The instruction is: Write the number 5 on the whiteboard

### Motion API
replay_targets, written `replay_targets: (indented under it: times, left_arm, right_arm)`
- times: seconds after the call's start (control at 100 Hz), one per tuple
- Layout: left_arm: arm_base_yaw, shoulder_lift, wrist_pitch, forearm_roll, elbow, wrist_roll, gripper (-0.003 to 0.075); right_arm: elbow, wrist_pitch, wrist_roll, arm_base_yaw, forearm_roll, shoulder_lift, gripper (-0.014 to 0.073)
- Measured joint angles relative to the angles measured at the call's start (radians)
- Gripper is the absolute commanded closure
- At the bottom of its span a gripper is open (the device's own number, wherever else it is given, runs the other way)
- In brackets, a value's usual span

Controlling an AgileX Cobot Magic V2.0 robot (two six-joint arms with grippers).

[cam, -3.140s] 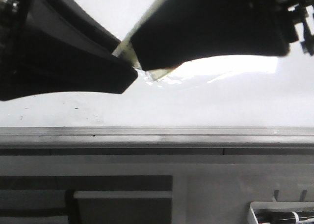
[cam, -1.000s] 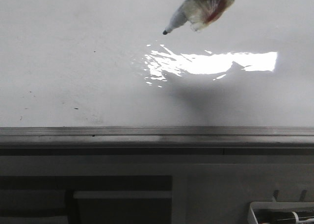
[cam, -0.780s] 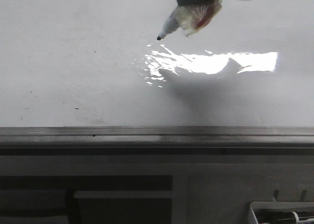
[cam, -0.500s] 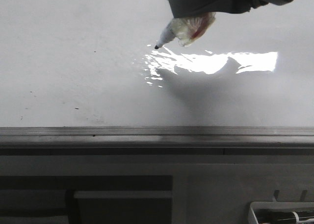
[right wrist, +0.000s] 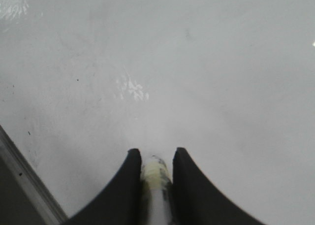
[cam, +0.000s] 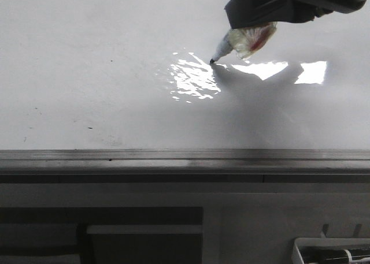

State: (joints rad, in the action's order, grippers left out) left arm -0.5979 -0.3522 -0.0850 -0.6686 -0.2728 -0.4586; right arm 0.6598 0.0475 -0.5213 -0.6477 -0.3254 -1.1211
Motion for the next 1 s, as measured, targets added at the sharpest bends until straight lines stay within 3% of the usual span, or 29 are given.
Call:
replay_targets:
  times: [0.63,1.0]
  left_arm:
    - [0.0,0.0,0.0,0.0,0.0,0.0,0.0741]
    - [0.0,0.0,0.0,0.0,0.0,0.0,0.0741]
  right_arm:
    - [0.012,-0.132,0.006,0.0,-0.014,-0.034,0.065]
    - [0.011,-0.284,0.013,0.11,-0.035,0.026,0.065]
